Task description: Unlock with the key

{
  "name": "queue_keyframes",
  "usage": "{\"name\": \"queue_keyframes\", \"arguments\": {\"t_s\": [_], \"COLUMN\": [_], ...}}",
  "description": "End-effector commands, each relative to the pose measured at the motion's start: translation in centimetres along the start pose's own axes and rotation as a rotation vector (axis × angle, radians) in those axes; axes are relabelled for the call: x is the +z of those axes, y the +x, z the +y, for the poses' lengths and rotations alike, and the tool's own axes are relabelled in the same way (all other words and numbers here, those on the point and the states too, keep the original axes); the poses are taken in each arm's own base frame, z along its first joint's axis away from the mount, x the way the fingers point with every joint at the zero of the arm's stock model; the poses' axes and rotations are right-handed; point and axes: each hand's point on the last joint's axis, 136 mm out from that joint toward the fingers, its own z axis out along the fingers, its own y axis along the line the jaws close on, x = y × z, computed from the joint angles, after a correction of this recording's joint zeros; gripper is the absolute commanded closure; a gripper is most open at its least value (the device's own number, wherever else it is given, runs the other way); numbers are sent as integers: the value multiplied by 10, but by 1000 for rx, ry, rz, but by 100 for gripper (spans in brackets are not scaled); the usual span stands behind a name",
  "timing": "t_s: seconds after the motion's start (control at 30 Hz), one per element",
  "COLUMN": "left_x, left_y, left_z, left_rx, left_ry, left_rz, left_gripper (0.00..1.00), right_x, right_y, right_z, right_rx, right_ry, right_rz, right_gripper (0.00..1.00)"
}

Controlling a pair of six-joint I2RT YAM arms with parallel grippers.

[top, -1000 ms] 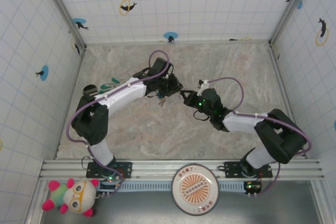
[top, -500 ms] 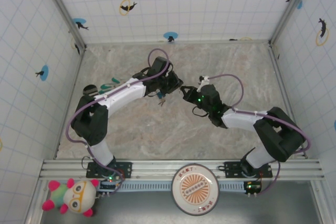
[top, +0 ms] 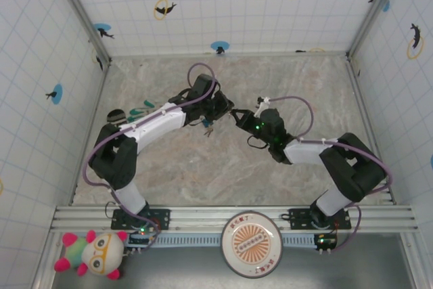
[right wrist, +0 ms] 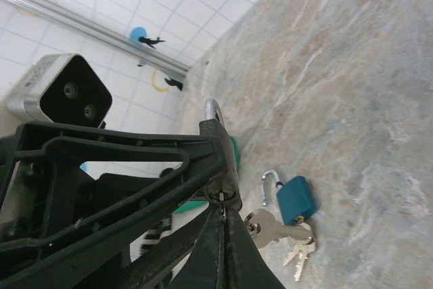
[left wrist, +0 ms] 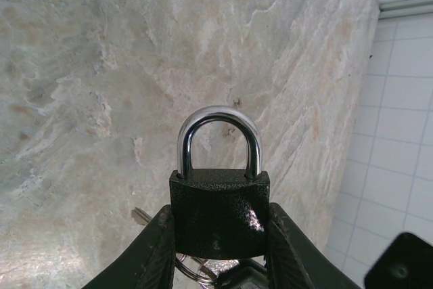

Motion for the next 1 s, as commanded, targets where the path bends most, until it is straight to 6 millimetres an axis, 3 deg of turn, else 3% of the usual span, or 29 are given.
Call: {"name": "queue_keyframes", "arguments": {"t_s": [0.0, 0.23, 0.37, 0.6, 0.83, 0.97], "left_x": [-27, -40, -37, -34, -27, -24], "left_y": [17, 8, 11, 8, 10, 12], "left_z": [-29, -42, -40, -33, -25, -22], "left_rx": [19, 29, 24, 18, -6, -16], "left_ry": [124, 199, 197, 162, 131, 118], "left_rz": [45, 6, 22, 25, 51, 66], "left_gripper": [100, 100, 100, 100, 100, 100], "right_x": [-3, -7, -3, -10, -35, -50], "right_y": [-28, -35, -28, -14, 0, 6], "right_z": [7, 1, -1, -16, -33, -33], "right_rx": [161, 387, 378, 156, -88, -227], "right_ry": [-108, -241, -229, -17, 178, 232], "right_rz": [-110, -140, -110, -40, 35, 72], "right_gripper": [100, 100, 100, 98, 74, 68]}}
